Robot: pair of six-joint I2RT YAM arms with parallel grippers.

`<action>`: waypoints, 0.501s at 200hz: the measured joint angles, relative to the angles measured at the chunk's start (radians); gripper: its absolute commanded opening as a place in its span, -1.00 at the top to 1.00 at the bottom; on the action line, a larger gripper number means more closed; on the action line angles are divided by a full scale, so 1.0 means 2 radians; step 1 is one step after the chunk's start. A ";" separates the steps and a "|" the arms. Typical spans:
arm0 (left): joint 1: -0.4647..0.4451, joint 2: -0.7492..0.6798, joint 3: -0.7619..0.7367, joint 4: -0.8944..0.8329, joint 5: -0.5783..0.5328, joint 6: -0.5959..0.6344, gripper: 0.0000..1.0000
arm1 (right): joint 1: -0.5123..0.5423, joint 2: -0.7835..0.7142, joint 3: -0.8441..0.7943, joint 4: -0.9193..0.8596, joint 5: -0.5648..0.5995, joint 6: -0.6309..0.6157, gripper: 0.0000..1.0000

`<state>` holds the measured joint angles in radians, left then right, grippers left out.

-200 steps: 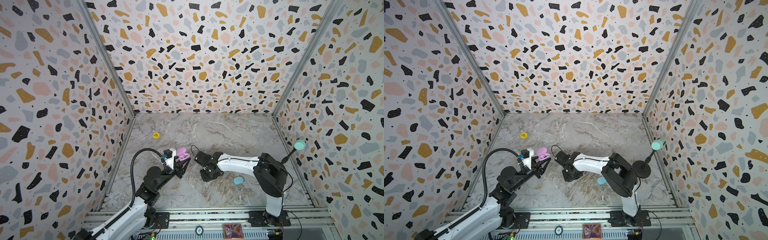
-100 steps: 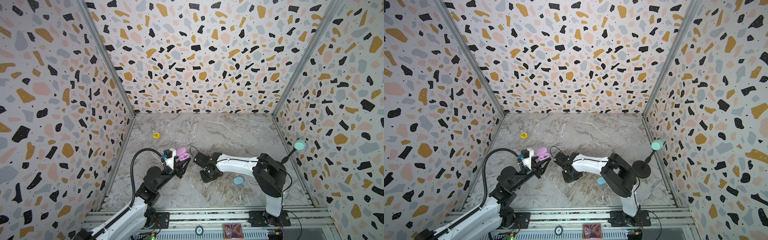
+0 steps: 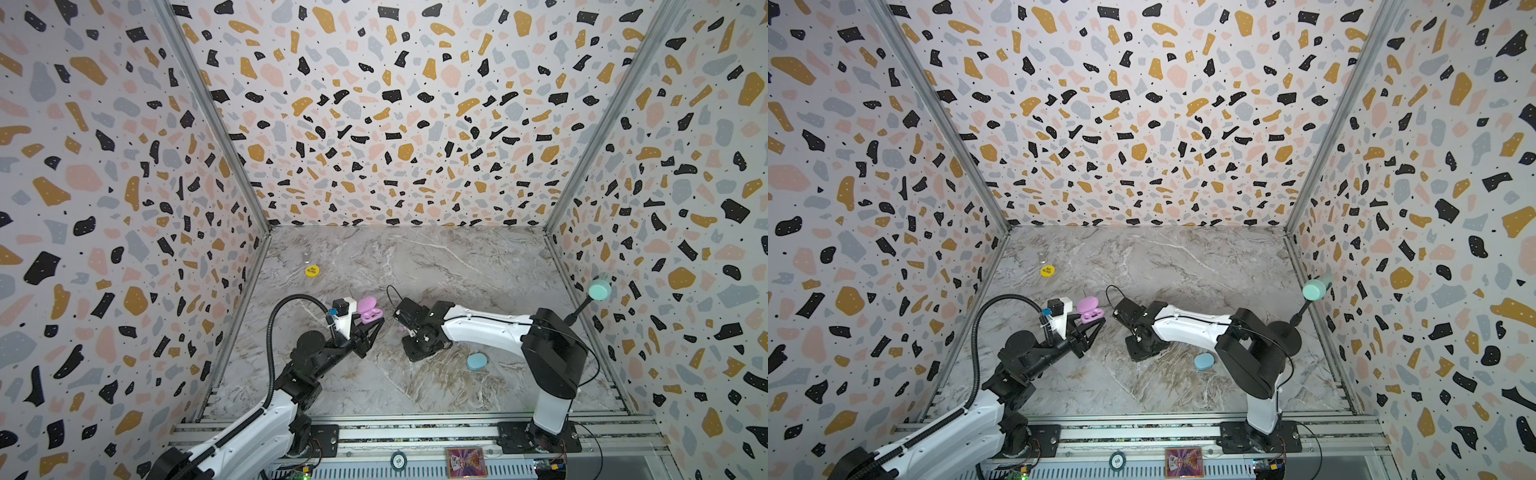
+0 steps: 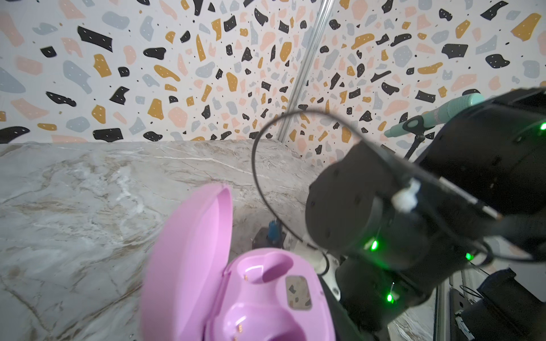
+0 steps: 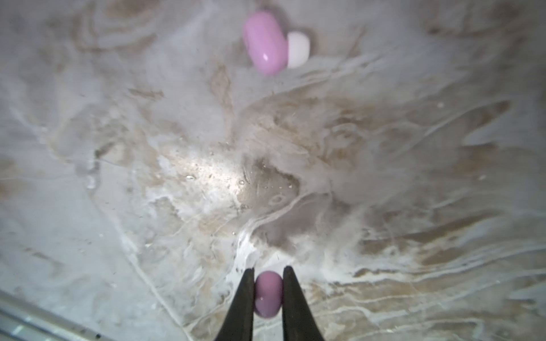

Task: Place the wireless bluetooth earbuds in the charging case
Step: 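Lift the earbud and carry it to the open case in the left gripper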

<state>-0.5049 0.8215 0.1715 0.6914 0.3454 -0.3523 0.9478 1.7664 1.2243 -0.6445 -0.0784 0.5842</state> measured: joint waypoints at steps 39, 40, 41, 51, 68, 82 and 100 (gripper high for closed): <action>0.000 0.042 0.011 0.033 0.034 0.000 0.30 | -0.070 -0.098 -0.021 0.010 -0.067 -0.039 0.77; 0.000 0.044 0.012 0.035 0.035 0.000 0.30 | -0.072 -0.099 -0.021 0.010 -0.069 -0.039 0.77; 0.000 0.045 0.012 0.036 0.036 0.000 0.30 | -0.074 -0.103 -0.022 0.010 -0.072 -0.041 0.77; -0.001 0.058 0.019 0.047 0.046 0.000 0.30 | -0.092 -0.122 -0.026 0.011 -0.090 -0.054 0.76; -0.008 0.083 0.033 0.064 0.061 0.000 0.30 | -0.118 -0.152 -0.031 0.008 -0.121 -0.077 0.76; -0.020 0.104 0.048 0.078 0.074 0.001 0.29 | -0.136 -0.175 -0.033 0.001 -0.147 -0.097 0.75; -0.039 0.134 0.068 0.099 0.093 0.003 0.30 | -0.157 -0.204 -0.033 -0.010 -0.185 -0.125 0.75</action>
<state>-0.5827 1.0885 0.3065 0.8898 0.5316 -0.3458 0.6338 1.3582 1.1584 -0.6636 -0.4480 0.3347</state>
